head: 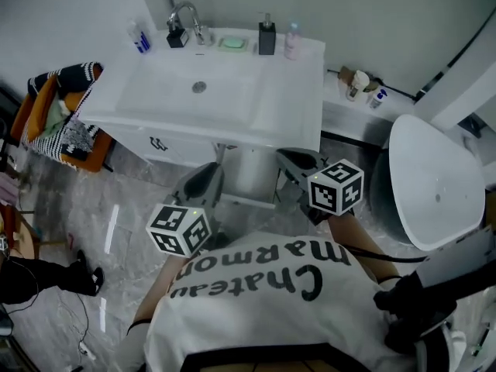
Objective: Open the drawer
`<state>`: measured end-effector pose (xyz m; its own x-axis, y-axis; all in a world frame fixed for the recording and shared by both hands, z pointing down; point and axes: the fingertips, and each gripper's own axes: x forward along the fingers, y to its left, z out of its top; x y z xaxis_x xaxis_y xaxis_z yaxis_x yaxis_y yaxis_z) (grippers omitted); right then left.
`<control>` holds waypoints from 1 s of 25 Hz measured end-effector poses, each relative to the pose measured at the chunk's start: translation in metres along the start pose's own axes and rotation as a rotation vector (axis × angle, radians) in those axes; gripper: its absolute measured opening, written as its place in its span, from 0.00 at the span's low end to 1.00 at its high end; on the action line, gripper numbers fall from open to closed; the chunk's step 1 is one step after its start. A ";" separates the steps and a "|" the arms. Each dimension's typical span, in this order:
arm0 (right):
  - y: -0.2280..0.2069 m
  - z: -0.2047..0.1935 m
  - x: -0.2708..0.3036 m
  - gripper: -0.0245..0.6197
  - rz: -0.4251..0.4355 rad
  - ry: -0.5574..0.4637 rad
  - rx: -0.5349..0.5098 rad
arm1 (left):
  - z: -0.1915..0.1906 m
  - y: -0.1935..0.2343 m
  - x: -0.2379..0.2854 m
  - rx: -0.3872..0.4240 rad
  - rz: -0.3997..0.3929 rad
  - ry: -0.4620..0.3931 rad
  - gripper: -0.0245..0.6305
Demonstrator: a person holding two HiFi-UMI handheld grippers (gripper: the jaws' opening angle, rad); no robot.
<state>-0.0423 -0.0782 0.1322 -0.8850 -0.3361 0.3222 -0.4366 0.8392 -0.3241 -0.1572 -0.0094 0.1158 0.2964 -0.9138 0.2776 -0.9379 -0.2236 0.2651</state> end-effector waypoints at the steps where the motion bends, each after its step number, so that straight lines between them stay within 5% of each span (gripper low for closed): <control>1: 0.001 0.004 -0.002 0.05 -0.003 -0.008 -0.026 | 0.003 -0.001 -0.003 -0.011 -0.002 -0.007 0.10; 5: 0.002 0.009 -0.015 0.05 -0.020 -0.034 -0.102 | 0.006 -0.002 -0.016 -0.037 0.006 -0.035 0.10; 25: -0.006 -0.007 -0.037 0.05 -0.057 -0.021 -0.101 | -0.002 -0.005 -0.023 -0.018 0.041 -0.013 0.10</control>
<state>-0.0062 -0.0677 0.1287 -0.8628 -0.3925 0.3186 -0.4689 0.8569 -0.2142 -0.1592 0.0137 0.1095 0.2552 -0.9265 0.2764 -0.9458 -0.1800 0.2702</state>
